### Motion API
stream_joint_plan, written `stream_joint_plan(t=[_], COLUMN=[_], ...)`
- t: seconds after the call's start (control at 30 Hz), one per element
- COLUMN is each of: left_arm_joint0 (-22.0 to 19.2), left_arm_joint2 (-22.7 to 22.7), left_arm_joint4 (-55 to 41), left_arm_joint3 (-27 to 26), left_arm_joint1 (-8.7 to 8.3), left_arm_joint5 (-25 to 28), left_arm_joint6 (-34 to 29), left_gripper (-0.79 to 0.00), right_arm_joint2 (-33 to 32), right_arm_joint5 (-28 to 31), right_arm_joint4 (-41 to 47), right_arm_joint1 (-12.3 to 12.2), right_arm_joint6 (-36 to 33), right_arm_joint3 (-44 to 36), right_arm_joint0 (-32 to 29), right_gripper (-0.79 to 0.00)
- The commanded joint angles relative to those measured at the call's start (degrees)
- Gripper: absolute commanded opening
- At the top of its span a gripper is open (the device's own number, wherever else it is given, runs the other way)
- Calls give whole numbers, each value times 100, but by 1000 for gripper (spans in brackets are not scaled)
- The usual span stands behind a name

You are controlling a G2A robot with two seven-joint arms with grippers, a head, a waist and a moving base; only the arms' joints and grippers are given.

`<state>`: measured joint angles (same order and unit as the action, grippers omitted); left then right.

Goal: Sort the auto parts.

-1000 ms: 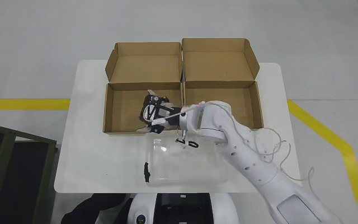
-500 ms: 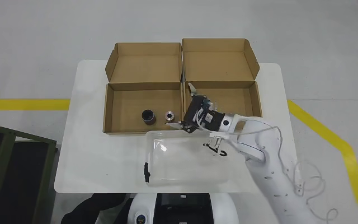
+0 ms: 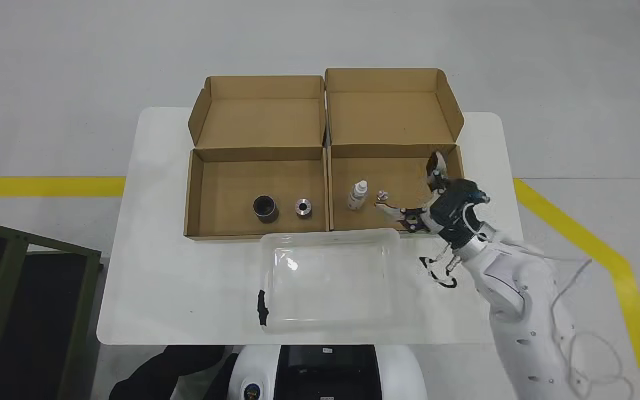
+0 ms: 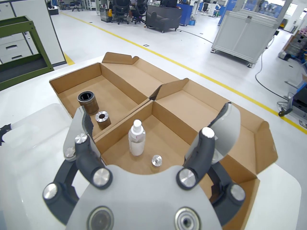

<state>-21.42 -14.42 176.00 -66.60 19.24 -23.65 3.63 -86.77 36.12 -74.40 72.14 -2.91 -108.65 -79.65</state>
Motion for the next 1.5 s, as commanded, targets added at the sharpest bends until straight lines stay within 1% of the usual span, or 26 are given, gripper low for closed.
stream_joint_plan(t=[0.0, 0.2, 0.43, 0.7, 0.87, 1.47], left_arm_joint0=[0, 0, 0, 0, 0, 0], left_arm_joint2=[0, 0, 0, 0, 0, 0], left_arm_joint4=[0, 0, 0, 0, 0, 0], left_arm_joint3=[0, 0, 0, 0, 0, 0], left_arm_joint1=[0, 0, 0, 0, 0, 0], left_arm_joint5=[0, 0, 0, 0, 0, 0], left_arm_joint6=[0, 0, 0, 0, 0, 0], left_gripper=[0, 0, 0, 0, 0, -1], right_arm_joint2=[-209, -679, -1077, -1534, -1643, -1654], right_arm_joint5=[10, 96, 133, 177, 202, 198], right_arm_joint4=[-60, -92, -118, -176, -135, -122], right_arm_joint1=[-28, -94, -147, -200, -221, -225], right_arm_joint6=[233, 822, 1316, 1581, 1676, 1690], right_arm_joint3=[-15, -39, -164, -249, -211, -199], right_arm_joint0=[-214, -878, -1489, -2101, -2258, -2264], right_gripper=[0, 0, 0, 0, 0, -1])
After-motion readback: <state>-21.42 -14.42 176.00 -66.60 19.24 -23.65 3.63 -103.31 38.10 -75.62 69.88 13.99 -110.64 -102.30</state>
